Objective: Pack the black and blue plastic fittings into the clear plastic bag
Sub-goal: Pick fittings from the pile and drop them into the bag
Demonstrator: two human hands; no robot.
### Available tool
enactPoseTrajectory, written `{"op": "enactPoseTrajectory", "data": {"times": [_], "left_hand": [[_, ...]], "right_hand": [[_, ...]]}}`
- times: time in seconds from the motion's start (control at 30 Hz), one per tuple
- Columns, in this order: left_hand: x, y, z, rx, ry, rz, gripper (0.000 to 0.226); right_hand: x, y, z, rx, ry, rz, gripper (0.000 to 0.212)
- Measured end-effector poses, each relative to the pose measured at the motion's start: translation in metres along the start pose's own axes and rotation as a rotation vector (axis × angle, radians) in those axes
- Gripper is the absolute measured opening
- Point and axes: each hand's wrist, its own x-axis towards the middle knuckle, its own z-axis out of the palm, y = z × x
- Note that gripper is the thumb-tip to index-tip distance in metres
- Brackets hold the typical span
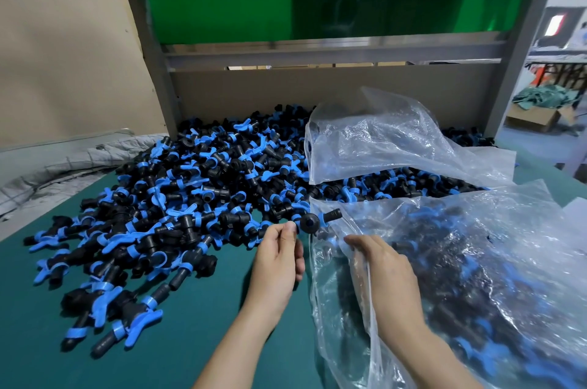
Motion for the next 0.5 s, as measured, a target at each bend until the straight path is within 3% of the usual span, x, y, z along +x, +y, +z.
{"op": "enactPoseTrajectory", "data": {"times": [0.33, 0.5], "left_hand": [[-0.001, -0.001, -0.002, 0.006, 0.036, 0.051, 0.023], [-0.019, 0.005, -0.006, 0.116, 0.112, 0.188, 0.006]], "right_hand": [[-0.002, -0.003, -0.002, 0.069, 0.017, -0.019, 0.036], [-0.002, -0.01, -0.013, 0.136, 0.049, -0.031, 0.034]]}}
